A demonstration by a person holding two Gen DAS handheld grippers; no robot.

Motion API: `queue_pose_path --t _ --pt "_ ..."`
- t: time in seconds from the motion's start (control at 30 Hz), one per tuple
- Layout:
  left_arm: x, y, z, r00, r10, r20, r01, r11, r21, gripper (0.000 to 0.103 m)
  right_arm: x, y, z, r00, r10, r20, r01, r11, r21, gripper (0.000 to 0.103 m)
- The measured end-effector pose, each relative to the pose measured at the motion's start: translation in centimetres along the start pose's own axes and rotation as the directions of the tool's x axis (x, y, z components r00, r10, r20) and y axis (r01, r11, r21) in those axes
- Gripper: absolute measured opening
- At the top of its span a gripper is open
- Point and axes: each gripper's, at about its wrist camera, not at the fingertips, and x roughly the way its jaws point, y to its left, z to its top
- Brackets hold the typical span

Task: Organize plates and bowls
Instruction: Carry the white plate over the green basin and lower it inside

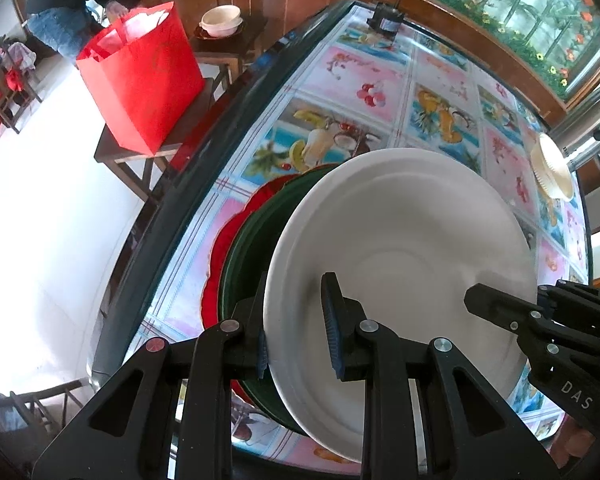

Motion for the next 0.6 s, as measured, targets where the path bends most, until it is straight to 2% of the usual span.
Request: queue_pose_path --t 0.33,0.6 --pt "1.7 0.4 -0.3 1.0 0.014 -0.008 -0.015 1.0 -0.002 0.023 1.1 0.2 -0.2 0.999 -0.024 -0.023 0.024 1.0 -0.009 0.014" --pt "1.4 0.3 -0.1 0.999 0.026 0.027 -0.026 1.0 0.016 0.023 0.6 0.2 -0.1 0.999 -0.034 -0.016 0.034 0.999 -0.009 0.015"
